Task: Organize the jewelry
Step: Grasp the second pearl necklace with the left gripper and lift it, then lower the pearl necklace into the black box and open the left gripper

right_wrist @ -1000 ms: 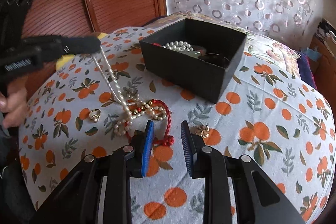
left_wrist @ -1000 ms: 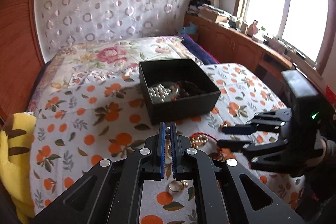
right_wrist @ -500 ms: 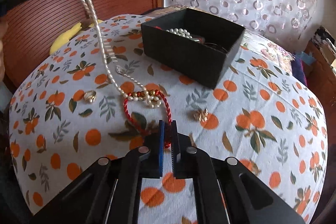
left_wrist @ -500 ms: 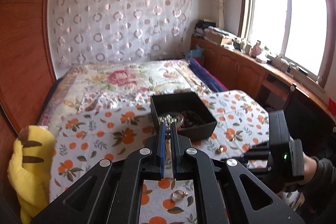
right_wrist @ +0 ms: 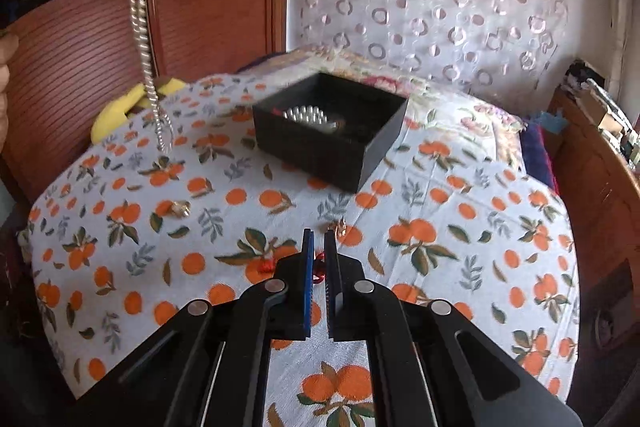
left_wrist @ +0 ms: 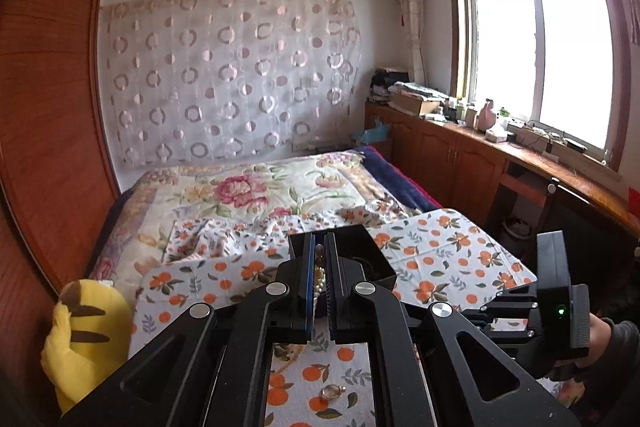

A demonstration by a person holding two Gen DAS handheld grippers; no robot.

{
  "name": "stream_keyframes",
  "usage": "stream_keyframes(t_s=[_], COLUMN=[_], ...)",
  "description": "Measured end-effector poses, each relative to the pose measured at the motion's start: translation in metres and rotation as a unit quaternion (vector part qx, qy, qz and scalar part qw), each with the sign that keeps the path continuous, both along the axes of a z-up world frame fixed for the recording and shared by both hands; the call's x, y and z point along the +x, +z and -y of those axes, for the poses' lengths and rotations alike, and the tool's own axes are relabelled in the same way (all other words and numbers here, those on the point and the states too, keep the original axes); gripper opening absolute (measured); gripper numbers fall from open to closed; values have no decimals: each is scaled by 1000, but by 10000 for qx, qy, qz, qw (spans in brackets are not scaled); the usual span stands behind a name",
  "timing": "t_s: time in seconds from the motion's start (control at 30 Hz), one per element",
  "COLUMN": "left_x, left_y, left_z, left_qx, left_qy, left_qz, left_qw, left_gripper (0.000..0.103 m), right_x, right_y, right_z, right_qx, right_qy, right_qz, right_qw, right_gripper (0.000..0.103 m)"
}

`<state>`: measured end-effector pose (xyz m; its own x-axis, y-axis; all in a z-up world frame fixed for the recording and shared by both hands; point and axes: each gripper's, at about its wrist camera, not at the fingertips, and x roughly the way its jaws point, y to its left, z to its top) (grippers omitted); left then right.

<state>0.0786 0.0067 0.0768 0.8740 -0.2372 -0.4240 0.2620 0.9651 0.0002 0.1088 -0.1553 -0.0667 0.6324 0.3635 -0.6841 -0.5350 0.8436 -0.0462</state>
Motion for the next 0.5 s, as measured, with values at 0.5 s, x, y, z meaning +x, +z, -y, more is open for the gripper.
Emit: stream_keyframes(t_s=[0.5], left_x=[2], left_y=[7], left_z=[-3], left_qx=[-59], left_qy=[25], left_qz=[68], left_qw=[10000], left_gripper=[4], right_x=[0], right_y=[47], right_z=[2], right_qx=[448], right_qy=[-10], right_qz=[464], right_qw=[9979], right_gripper=[6])
